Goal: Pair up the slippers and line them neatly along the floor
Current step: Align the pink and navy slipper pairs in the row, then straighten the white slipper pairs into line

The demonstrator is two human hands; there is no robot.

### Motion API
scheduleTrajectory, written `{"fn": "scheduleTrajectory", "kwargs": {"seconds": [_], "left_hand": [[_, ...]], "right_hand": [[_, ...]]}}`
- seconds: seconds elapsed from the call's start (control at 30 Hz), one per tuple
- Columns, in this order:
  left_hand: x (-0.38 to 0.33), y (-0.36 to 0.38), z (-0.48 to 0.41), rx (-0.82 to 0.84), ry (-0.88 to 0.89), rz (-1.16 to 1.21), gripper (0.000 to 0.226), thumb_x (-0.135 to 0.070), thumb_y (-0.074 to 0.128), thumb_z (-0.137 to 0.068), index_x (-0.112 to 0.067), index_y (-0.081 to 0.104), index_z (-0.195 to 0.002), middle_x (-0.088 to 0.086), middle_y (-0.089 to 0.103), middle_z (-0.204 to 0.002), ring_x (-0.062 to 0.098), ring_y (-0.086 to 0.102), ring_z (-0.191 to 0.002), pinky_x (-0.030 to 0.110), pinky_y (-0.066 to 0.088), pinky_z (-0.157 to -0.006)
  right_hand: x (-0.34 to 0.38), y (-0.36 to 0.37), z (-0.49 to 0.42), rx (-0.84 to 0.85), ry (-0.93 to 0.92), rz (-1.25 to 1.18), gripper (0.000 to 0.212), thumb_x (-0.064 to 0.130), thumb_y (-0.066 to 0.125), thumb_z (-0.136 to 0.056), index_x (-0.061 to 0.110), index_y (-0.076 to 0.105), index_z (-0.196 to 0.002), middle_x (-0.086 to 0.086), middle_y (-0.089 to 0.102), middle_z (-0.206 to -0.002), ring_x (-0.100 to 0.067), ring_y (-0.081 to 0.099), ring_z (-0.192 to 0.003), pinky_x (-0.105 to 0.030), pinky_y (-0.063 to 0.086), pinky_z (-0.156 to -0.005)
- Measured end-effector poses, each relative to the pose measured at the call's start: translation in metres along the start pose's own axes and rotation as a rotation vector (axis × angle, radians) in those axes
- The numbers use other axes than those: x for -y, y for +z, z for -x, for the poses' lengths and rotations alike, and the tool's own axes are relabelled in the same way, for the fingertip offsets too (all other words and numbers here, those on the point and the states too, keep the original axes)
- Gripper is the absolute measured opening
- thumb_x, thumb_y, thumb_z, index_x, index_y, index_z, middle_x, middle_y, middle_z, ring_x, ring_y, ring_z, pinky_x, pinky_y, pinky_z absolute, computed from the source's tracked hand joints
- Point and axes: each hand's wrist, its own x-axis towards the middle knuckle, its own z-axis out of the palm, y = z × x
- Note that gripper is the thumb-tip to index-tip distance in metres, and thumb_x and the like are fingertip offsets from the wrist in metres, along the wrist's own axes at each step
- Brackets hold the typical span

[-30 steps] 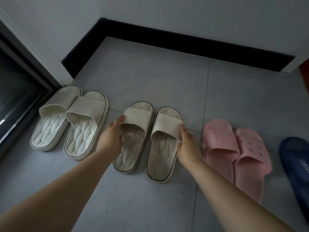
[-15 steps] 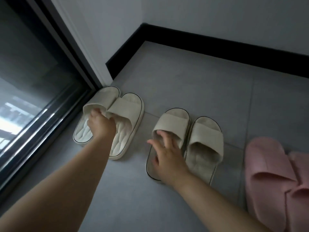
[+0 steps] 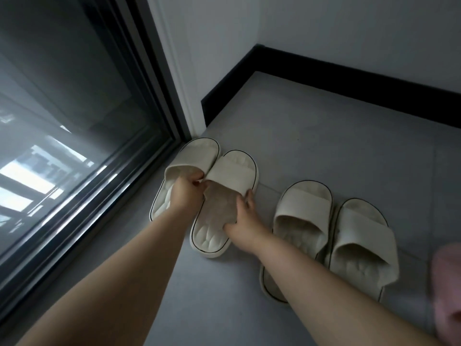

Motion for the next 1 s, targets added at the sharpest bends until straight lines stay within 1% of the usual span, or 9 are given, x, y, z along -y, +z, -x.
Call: {"fn": "scheduleTrajectory", "kwargs": {"seconds": [0.23, 0.43, 0.57, 0.63, 0.7, 0.8, 0.83, 0.9, 1.0], "left_hand": [[-0.002, 0.005, 0.004, 0.007, 0.065, -0.077, 0.009, -0.018, 0.064, -0.083, -0.013, 0.069, -0.089, 0.000, 0.058, -0.076, 0.030, 0.062, -0.087, 0.036, 0.051, -0.085], [-0.010, 0.004, 0.008, -0.019, 0.077, -0.089, 0.011, -0.010, 0.060, -0.086, -0.007, 0.067, -0.094, 0.007, 0.063, -0.088, 0.028, 0.059, -0.090, 0.025, 0.039, -0.079], [-0.031, 0.008, 0.033, -0.225, -0.075, -0.056, 0.029, -0.009, 0.059, -0.083, -0.006, 0.053, -0.111, 0.014, 0.054, -0.120, 0.033, 0.051, -0.111, 0.037, 0.041, -0.094], [-0.042, 0.018, 0.063, -0.321, 0.051, -0.042, 0.033, 0.000, 0.054, -0.079, -0.005, 0.049, -0.112, 0.016, 0.048, -0.120, 0.034, 0.043, -0.112, 0.034, 0.031, -0.095], [-0.052, 0.034, 0.094, -0.185, 0.259, -0.048, 0.044, 0.008, 0.053, -0.073, -0.004, 0.051, -0.115, 0.017, 0.052, -0.115, 0.034, 0.044, -0.109, 0.031, 0.029, -0.093], [-0.057, 0.058, 0.122, 0.219, 0.360, -0.198, 0.056, 0.001, 0.057, -0.076, -0.009, 0.047, -0.129, 0.012, 0.050, -0.127, 0.032, 0.045, -0.118, 0.034, 0.036, -0.098], [-0.057, 0.064, 0.124, 0.335, 0.343, -0.280, 0.062, -0.006, 0.059, -0.077, -0.013, 0.041, -0.136, 0.011, 0.048, -0.132, 0.031, 0.044, -0.122, 0.036, 0.037, -0.100], [-0.060, 0.071, 0.123, 0.485, 0.278, -0.393, 0.066, -0.013, 0.058, -0.080, -0.019, 0.033, -0.142, 0.013, 0.055, -0.127, 0.033, 0.052, -0.116, 0.038, 0.045, -0.094], [-0.066, 0.073, 0.117, 0.453, 0.310, -0.359, 0.044, -0.011, 0.053, -0.085, -0.016, 0.049, -0.128, 0.016, 0.068, -0.105, 0.035, 0.062, -0.099, 0.039, 0.051, -0.081]], "right_hand": [[0.000, 0.005, 0.007, -0.041, 0.022, -0.080, 0.078, 0.023, 0.057, -0.084, 0.012, 0.010, -0.146, -0.007, -0.020, -0.157, -0.019, 0.008, -0.146, -0.020, 0.018, -0.110], [0.000, -0.003, 0.014, 0.011, -0.004, -0.099, 0.076, 0.020, 0.055, -0.085, 0.014, 0.012, -0.147, -0.006, -0.020, -0.157, -0.020, 0.005, -0.147, -0.021, 0.015, -0.111], [-0.009, -0.016, 0.049, -0.046, -0.120, -0.063, 0.053, 0.016, 0.054, -0.085, 0.020, 0.040, -0.137, 0.000, -0.006, -0.159, -0.016, 0.012, -0.145, -0.016, 0.019, -0.105], [-0.024, -0.025, 0.079, -0.173, -0.189, -0.038, 0.038, 0.014, 0.054, -0.085, 0.022, 0.053, -0.122, 0.003, 0.015, -0.154, -0.012, 0.018, -0.141, -0.009, 0.016, -0.101], [-0.048, -0.040, 0.111, -0.425, -0.196, 0.002, 0.029, 0.010, 0.058, -0.082, 0.022, 0.059, -0.109, 0.005, 0.037, -0.132, -0.009, 0.033, -0.129, 0.002, 0.017, -0.096], [-0.095, -0.074, 0.147, -0.828, 0.002, 0.075, 0.043, 0.004, 0.067, -0.075, 0.011, 0.054, -0.115, -0.011, 0.047, -0.120, -0.015, 0.043, -0.111, -0.011, 0.032, -0.088], [-0.110, -0.085, 0.154, -0.852, 0.131, 0.084, 0.054, 0.007, 0.070, -0.074, 0.008, 0.048, -0.123, -0.017, 0.048, -0.121, -0.015, 0.040, -0.110, -0.015, 0.032, -0.084], [-0.134, -0.097, 0.161, -0.709, 0.416, 0.140, 0.073, 0.022, 0.070, -0.077, 0.008, 0.033, -0.137, -0.021, 0.048, -0.127, -0.023, 0.041, -0.115, -0.028, 0.034, -0.079], [-0.155, -0.102, 0.158, -0.462, 0.546, 0.121, 0.058, 0.030, 0.052, -0.089, 0.015, 0.028, -0.139, -0.013, 0.062, -0.118, -0.030, 0.058, -0.107, -0.027, 0.031, -0.069]]}}
